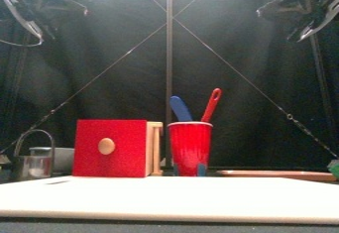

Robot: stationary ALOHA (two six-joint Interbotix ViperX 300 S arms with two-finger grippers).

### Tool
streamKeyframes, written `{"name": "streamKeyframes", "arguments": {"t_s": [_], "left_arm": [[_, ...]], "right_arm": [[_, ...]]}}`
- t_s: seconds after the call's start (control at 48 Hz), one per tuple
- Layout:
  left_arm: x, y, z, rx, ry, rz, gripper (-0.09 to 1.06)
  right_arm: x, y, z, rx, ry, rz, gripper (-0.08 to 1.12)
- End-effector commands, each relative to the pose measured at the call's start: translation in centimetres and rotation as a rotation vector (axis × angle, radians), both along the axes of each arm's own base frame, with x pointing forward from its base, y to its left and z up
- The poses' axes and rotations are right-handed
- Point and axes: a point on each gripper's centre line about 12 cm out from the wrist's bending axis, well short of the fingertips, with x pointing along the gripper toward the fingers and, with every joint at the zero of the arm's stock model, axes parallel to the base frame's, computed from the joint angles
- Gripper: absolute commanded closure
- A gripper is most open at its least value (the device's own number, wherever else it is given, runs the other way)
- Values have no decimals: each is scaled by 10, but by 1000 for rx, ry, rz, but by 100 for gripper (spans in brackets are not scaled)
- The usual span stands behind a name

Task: Place sushi on board then cut the sushi with the knife then place the pieces on the plate
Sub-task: Place the sushi on the board

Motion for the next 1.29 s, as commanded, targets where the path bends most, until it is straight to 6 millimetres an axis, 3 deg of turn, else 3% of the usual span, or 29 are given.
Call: {"name": "streamKeyframes", "arguments": {"t_s": [0.021,0.146,0.292,0.562,0.708,0.958,1.146,1.292], "left_arm": [[5,1,0,-5,8,4,96],[6,3,4,-7,-8,14,94],[6,8,7,-12,-16,40,90],[6,14,9,-23,-21,72,90],[6,17,11,-23,-24,86,90],[5,20,5,-19,-7,101,90],[4,26,5,-19,-6,130,90],[4,29,5,-11,-8,143,90]], "right_arm": [[8,-9,0,22,16,-45,98],[24,-19,1,61,48,-84,96],[58,-27,19,92,67,-110,93],[148,-35,36,117,250,-108,70],[188,-41,25,179,397,-116,49],[225,-55,4,296,492,-145,8],[250,-55,-20,338,644,-131,5],[269,-60,-18,392,712,-126,5]]}}
